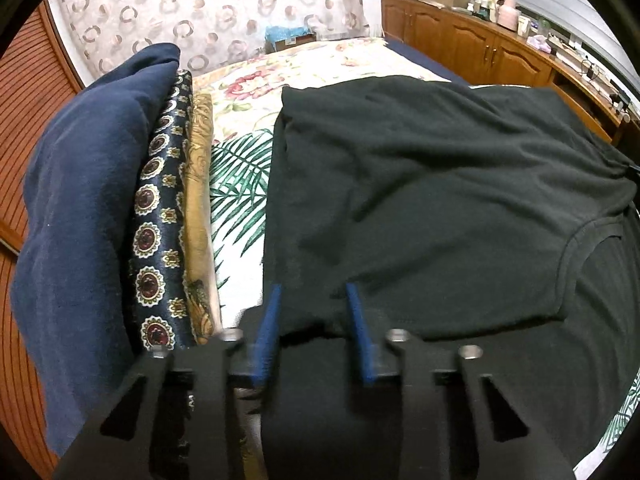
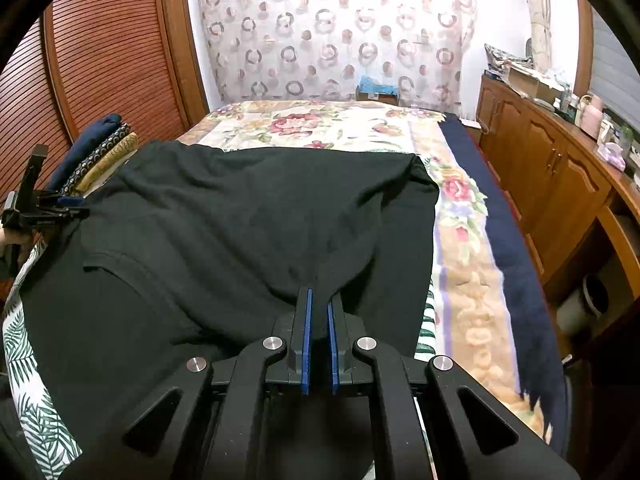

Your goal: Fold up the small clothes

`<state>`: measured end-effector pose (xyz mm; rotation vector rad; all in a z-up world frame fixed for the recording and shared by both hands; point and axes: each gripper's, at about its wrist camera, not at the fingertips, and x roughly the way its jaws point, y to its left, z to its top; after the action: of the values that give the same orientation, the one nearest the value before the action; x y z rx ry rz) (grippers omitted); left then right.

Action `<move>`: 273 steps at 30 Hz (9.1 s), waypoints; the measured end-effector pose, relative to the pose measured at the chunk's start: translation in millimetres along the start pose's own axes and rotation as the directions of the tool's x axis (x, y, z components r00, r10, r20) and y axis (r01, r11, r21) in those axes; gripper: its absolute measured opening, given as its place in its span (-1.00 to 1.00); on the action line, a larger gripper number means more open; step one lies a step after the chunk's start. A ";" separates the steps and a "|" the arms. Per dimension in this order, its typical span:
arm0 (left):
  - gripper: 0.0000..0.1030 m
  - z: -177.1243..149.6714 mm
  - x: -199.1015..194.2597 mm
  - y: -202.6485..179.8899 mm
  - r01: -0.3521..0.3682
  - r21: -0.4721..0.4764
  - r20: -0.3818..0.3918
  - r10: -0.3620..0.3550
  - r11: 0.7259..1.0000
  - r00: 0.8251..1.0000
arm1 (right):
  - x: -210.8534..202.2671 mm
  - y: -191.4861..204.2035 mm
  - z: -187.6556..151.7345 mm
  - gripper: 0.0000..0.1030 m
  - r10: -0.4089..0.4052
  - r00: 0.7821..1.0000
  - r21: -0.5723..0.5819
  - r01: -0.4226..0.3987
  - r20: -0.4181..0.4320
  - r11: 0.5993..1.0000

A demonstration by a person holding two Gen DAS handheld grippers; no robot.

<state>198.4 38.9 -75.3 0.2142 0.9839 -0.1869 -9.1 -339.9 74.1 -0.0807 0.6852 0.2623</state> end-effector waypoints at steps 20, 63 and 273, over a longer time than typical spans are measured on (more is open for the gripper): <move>-0.89 -26.5 -99.9 -2.4 0.100 -0.037 0.264 -0.087 0.994 0.961 | -49.2 16.6 0.1 -0.88 0.029 0.994 -0.083 -0.020 0.110 0.996; 0.36 -140.6 -113.2 -8.5 0.146 -0.159 0.214 -0.110 0.976 0.971 | -52.6 20.2 -36.3 -0.38 -0.031 0.999 -0.073 0.030 -0.016 0.997; 0.48 -69.9 -87.1 -126.6 0.276 -0.060 0.355 -0.238 0.959 0.904 | 109.7 129.4 -20.5 0.07 0.167 0.975 -0.282 -0.202 -0.144 0.938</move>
<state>63.2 -59.5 -51.7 -0.0523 0.6654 -0.3990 25.5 -195.1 -9.8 -0.3211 0.7689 0.5449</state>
